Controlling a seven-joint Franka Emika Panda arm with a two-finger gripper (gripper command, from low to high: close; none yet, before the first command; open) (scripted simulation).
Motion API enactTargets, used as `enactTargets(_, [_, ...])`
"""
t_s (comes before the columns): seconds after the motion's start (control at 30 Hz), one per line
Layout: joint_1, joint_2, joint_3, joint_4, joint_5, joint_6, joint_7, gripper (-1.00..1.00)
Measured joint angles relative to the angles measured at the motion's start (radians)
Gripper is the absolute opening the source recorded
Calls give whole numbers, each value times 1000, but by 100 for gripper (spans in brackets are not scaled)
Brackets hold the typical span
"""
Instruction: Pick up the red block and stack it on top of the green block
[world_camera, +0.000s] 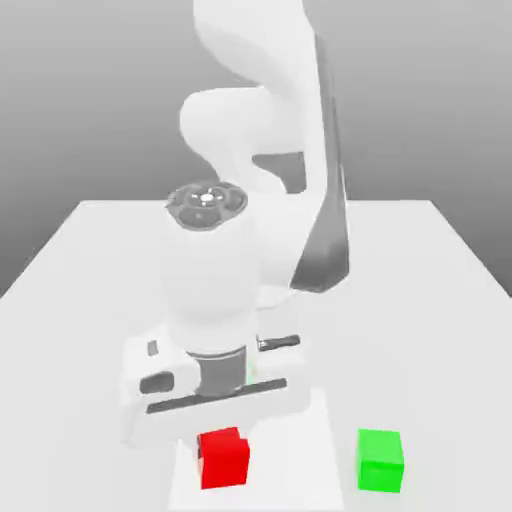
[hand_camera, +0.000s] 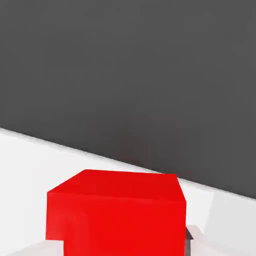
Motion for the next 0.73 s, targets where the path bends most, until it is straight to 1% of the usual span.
enactTargets(0.17, [110,-84,125,-33,-62,-46,-149,-100])
enactTargets(0.23, [138,-56,153,-36,-78,-12,-182,-100])
enactTargets(0.33, [145,39,158,-33,-87,80,-189,-100])
enactTargets(0.37, [146,60,158,-32,-88,100,-189,100])
enactTargets(0.57, [146,70,158,-32,-89,111,-189,100])
enactTargets(0.63, [147,33,158,-34,-87,76,-191,100])
enactTargets(0.73, [147,-64,159,-38,-84,-16,-193,100])
